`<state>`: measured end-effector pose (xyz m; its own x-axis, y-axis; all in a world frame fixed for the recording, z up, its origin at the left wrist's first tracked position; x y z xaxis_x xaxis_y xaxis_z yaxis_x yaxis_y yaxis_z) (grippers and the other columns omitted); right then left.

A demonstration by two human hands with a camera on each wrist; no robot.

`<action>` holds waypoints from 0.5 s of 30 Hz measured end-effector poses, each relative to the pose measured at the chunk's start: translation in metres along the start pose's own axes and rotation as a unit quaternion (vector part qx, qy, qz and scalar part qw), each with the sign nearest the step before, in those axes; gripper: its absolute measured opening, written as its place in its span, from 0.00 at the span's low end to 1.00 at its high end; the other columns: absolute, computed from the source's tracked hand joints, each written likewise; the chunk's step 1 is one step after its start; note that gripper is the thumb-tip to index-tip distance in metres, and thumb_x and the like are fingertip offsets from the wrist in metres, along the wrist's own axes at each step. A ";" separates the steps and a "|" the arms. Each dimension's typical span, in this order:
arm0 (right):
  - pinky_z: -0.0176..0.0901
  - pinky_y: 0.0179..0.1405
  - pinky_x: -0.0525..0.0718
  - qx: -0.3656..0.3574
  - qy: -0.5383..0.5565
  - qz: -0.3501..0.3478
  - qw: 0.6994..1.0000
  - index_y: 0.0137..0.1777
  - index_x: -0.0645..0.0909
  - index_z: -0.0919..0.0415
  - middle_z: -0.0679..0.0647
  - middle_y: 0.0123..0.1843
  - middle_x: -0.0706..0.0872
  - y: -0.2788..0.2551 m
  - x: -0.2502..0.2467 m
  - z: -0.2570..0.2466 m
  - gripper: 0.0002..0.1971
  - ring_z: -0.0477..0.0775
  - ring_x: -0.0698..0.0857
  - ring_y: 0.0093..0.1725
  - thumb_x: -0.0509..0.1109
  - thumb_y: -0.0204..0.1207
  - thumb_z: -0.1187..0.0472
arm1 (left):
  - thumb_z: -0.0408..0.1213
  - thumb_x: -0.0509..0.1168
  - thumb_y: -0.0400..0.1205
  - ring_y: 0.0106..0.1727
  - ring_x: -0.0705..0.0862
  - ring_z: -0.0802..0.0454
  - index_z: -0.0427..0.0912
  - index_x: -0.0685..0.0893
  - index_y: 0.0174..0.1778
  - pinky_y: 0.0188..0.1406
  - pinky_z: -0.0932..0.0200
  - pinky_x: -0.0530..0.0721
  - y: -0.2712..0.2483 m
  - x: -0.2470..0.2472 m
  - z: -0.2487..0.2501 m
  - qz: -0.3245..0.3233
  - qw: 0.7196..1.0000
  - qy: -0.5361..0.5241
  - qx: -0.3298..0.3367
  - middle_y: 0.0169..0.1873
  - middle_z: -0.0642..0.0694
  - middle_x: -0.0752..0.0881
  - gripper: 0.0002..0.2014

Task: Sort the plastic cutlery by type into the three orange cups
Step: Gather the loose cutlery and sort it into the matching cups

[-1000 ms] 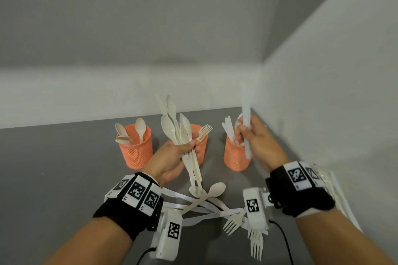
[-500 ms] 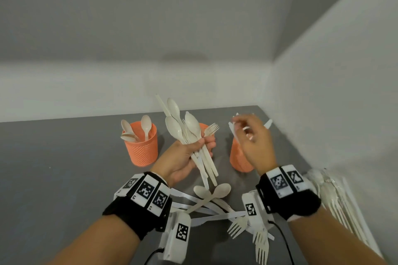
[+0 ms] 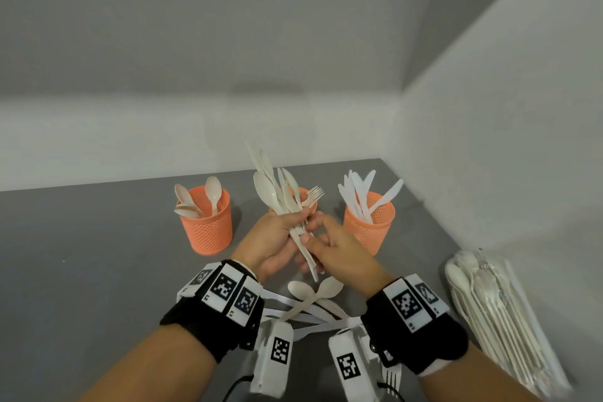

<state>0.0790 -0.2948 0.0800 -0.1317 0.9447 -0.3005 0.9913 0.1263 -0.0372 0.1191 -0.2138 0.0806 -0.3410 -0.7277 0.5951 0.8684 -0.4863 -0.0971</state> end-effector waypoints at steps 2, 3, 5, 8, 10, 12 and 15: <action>0.35 0.30 0.81 0.022 0.081 -0.007 0.996 0.54 0.72 0.62 0.53 0.33 0.85 -0.002 -0.003 0.000 0.04 0.46 0.83 0.28 0.60 0.82 0.65 | 0.28 0.57 0.83 0.43 0.82 0.46 0.38 0.75 0.58 0.33 0.55 0.87 0.001 -0.001 0.002 -0.005 1.000 0.010 -0.001 0.41 0.40 0.81 0.10; 0.37 0.31 0.81 0.025 0.101 -0.019 0.994 0.55 0.75 0.62 0.52 0.33 0.85 -0.005 -0.007 -0.001 0.06 0.46 0.83 0.28 0.60 0.82 0.66 | 0.28 0.56 0.83 0.44 0.83 0.48 0.38 0.77 0.56 0.40 0.55 0.87 0.000 -0.003 0.004 -0.001 1.000 0.017 0.002 0.39 0.43 0.83 0.08; 0.34 0.31 0.81 0.035 0.079 -0.065 0.994 0.55 0.79 0.59 0.49 0.31 0.85 -0.011 -0.015 0.001 0.08 0.45 0.82 0.28 0.60 0.82 0.66 | 0.29 0.55 0.84 0.39 0.85 0.54 0.40 0.79 0.49 0.45 0.54 0.83 -0.001 -0.008 0.009 0.015 1.000 0.019 0.015 0.31 0.48 0.86 0.08; 0.31 0.32 0.82 0.071 0.030 -0.114 0.990 0.52 0.81 0.58 0.54 0.35 0.85 -0.019 -0.022 0.008 0.09 0.44 0.83 0.29 0.60 0.81 0.67 | 0.28 0.54 0.85 0.30 0.84 0.57 0.40 0.78 0.47 0.47 0.52 0.83 0.000 -0.015 0.017 0.035 0.998 -0.008 0.043 0.24 0.49 0.83 0.08; 0.34 0.33 0.82 0.087 0.017 -0.100 0.991 0.53 0.79 0.60 0.54 0.37 0.84 -0.016 -0.020 0.012 0.10 0.44 0.82 0.30 0.57 0.82 0.68 | 0.27 0.52 0.85 0.26 0.80 0.58 0.39 0.77 0.44 0.43 0.55 0.80 -0.002 -0.009 0.018 0.023 0.998 0.009 0.058 0.22 0.49 0.80 0.10; 0.33 0.30 0.77 0.072 -0.019 -0.086 0.993 0.56 0.77 0.56 0.46 0.33 0.81 -0.013 -0.014 0.011 0.09 0.41 0.76 0.27 0.55 0.83 0.63 | 0.27 0.50 0.86 0.24 0.76 0.58 0.39 0.76 0.41 0.38 0.59 0.75 -0.004 0.003 0.017 0.004 0.997 0.037 0.061 0.20 0.50 0.78 0.12; 0.28 0.32 0.71 0.020 -0.144 -0.107 0.984 0.51 0.75 0.48 0.40 0.28 0.75 -0.012 -0.021 0.009 0.06 0.36 0.73 0.27 0.56 0.84 0.57 | 0.29 0.51 0.86 0.27 0.76 0.57 0.40 0.76 0.45 0.35 0.60 0.78 -0.001 -0.001 0.018 0.021 0.998 0.019 0.058 0.23 0.49 0.78 0.10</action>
<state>0.0699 -0.3186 0.0778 -0.3372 0.7722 -0.5385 0.9409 0.2956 -0.1653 0.1252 -0.2040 0.0944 -0.3154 -0.7649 0.5617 0.9171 -0.3978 -0.0267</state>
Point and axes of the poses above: each hand's wrist, its own y-axis towards the middle knuckle, its own x-axis out of the palm, z = x × y, the point moved 6 cm from there along y, towards the middle knuckle
